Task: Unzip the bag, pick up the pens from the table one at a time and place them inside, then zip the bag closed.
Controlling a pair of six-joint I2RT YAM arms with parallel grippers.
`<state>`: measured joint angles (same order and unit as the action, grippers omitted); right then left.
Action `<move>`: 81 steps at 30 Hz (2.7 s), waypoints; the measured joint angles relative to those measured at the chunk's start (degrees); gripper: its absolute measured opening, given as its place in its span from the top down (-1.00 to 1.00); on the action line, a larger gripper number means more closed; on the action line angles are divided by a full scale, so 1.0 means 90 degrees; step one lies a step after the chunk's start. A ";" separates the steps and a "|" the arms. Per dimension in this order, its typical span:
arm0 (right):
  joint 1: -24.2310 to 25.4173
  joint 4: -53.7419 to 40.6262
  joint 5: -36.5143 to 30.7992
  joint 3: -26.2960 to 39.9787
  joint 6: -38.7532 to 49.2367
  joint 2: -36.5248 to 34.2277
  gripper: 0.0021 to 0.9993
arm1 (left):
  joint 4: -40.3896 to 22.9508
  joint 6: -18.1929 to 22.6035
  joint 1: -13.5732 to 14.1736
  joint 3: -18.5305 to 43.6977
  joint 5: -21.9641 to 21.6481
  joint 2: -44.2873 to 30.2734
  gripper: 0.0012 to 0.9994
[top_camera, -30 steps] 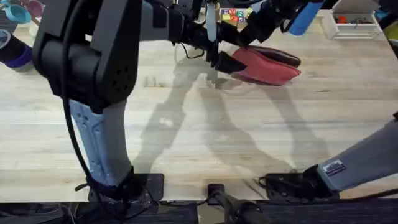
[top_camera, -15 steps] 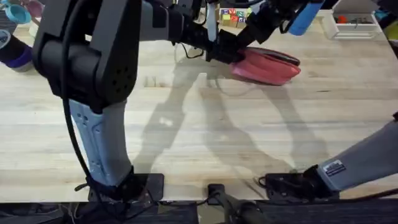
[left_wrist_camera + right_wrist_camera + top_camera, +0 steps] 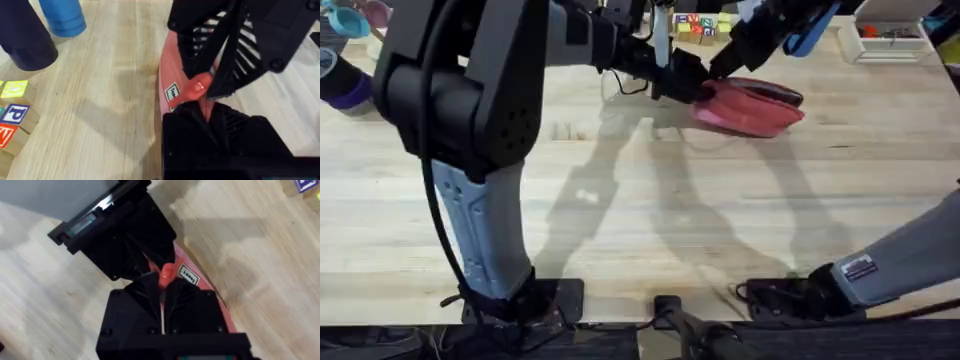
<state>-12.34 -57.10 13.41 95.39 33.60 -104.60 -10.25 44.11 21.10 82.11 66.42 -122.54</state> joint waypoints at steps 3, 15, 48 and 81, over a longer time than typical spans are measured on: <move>0.0111 -0.0088 0.0094 0.0000 0.0058 0.0000 0.93 | -0.0009 0.0000 0.0028 0.0000 -0.0001 0.0001 0.91; 0.0693 -0.0369 0.0323 0.0000 0.0396 0.0000 0.94 | -0.0030 -0.0001 0.0080 0.0000 -0.0050 0.0002 0.91; 0.3422 -0.0883 0.0588 -0.0564 0.1175 -0.0197 0.93 | -0.0098 0.0001 0.0165 0.0000 -0.0028 0.0001 0.92; 0.4866 0.1991 0.2414 -0.3189 0.0767 0.0044 0.54 | -0.0105 0.0001 0.0206 -0.0029 -0.0083 0.0000 0.92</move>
<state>31.46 -39.18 35.14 66.70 40.51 -104.20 -11.19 44.12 22.96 81.84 65.68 -122.54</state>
